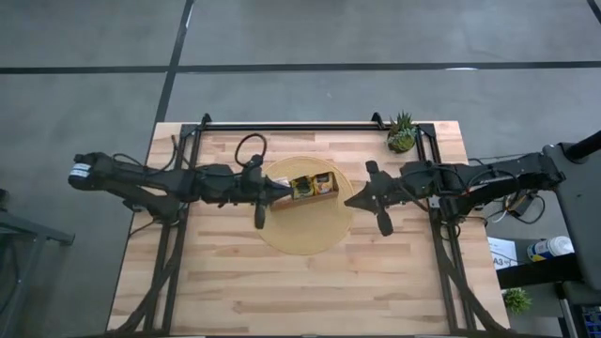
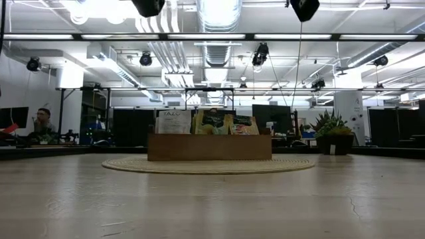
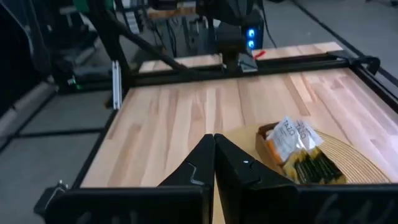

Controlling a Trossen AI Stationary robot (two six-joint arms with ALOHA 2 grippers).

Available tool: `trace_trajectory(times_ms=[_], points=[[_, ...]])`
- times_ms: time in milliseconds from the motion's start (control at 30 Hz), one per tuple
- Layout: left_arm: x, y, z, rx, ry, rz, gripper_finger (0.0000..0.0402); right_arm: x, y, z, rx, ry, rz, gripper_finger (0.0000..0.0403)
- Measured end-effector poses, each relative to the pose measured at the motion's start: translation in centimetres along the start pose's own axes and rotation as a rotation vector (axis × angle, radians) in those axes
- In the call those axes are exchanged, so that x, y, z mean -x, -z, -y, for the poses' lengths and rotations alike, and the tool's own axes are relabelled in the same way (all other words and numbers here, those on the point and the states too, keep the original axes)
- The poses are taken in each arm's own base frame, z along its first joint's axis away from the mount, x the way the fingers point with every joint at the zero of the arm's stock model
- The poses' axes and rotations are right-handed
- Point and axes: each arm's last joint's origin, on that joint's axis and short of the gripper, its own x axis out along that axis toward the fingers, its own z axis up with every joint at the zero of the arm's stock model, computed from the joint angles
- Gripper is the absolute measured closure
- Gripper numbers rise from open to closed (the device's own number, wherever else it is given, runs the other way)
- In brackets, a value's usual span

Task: Pick & Place Tea
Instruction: Return to Home Position

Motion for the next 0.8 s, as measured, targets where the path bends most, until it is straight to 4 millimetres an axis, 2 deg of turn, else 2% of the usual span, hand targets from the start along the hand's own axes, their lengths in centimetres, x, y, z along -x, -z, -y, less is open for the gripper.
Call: trace_trajectory(times_ms=[167,300,467,633,800], points=[[1.1,0.5,-0.4,-0.004,0.000,-0.002,0.0401,0.3,2.0,0.4,-0.059,-0.009,0.041,0.0394],[1.7,0.9,-0.8,-0.079,-0.043,0.004,0.0401,0.6,3.0,0.7,-0.113,0.008,-0.008,0.0394],[1.9,1.6,-1.0,-0.060,-0.060,-0.024,0.0401,0.4,4.1,0.9,-0.016,0.027,-0.100,0.0394],[1.9,2.5,-1.1,-0.038,-0.071,-0.079,0.0401,0.2,5.0,1.5,0.007,0.186,-0.160,0.0394],[2.8,3.2,-1.4,-0.056,-0.034,-0.066,0.0401,0.8,4.7,1.5,0.099,0.190,-0.137,0.0394]])
